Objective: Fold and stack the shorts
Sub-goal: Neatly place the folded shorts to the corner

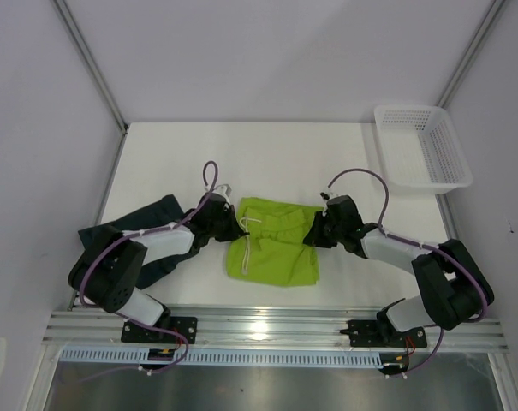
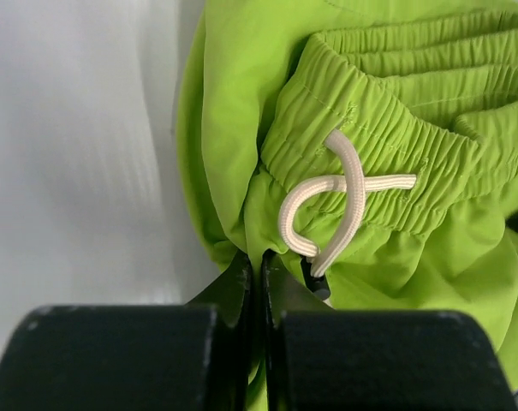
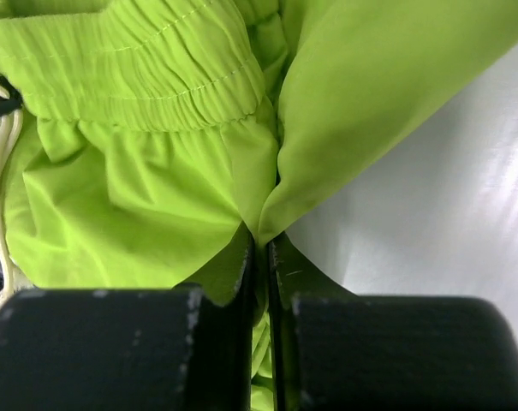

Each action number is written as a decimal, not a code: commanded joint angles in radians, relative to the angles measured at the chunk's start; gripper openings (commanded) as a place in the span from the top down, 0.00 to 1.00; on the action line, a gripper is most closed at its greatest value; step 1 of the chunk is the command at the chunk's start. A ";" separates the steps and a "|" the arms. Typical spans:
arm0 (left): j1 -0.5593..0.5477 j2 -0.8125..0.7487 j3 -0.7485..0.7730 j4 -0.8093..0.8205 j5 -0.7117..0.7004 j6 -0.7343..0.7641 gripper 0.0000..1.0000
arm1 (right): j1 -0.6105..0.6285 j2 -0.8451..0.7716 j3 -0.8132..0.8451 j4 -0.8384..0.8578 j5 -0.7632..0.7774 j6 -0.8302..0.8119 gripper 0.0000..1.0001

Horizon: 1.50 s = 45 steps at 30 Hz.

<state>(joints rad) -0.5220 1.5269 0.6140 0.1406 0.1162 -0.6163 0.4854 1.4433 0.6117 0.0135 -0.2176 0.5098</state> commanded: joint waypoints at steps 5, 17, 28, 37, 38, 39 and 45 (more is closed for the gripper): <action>0.016 -0.181 0.171 -0.412 -0.202 0.050 1.00 | 0.111 -0.040 0.161 -0.035 0.081 0.071 1.00; 0.358 -0.433 0.233 -0.688 -0.132 0.093 1.00 | 0.303 0.248 0.535 0.037 0.040 0.088 1.00; 0.859 -0.643 0.227 -0.823 -0.023 0.175 1.00 | 0.476 0.537 0.910 0.160 0.001 0.088 1.00; 1.105 -0.556 0.305 -0.902 -0.044 0.241 1.00 | 0.528 0.735 1.086 0.287 -0.066 0.139 1.00; 1.110 -0.550 0.300 -0.894 -0.012 0.230 1.00 | 0.538 0.753 1.114 0.267 -0.072 0.139 1.00; 1.148 -0.550 0.287 -0.876 0.005 0.219 1.00 | 0.544 0.770 1.158 0.269 -0.078 0.139 1.00; 1.323 -0.556 0.224 -0.822 0.108 0.158 1.00 | 0.565 0.877 1.296 0.235 -0.086 0.150 1.00</action>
<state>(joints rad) 0.7425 0.9924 0.8642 -0.7357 0.1406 -0.4210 1.0332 2.2982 1.8095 0.1963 -0.2874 0.6456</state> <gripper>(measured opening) 0.011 0.054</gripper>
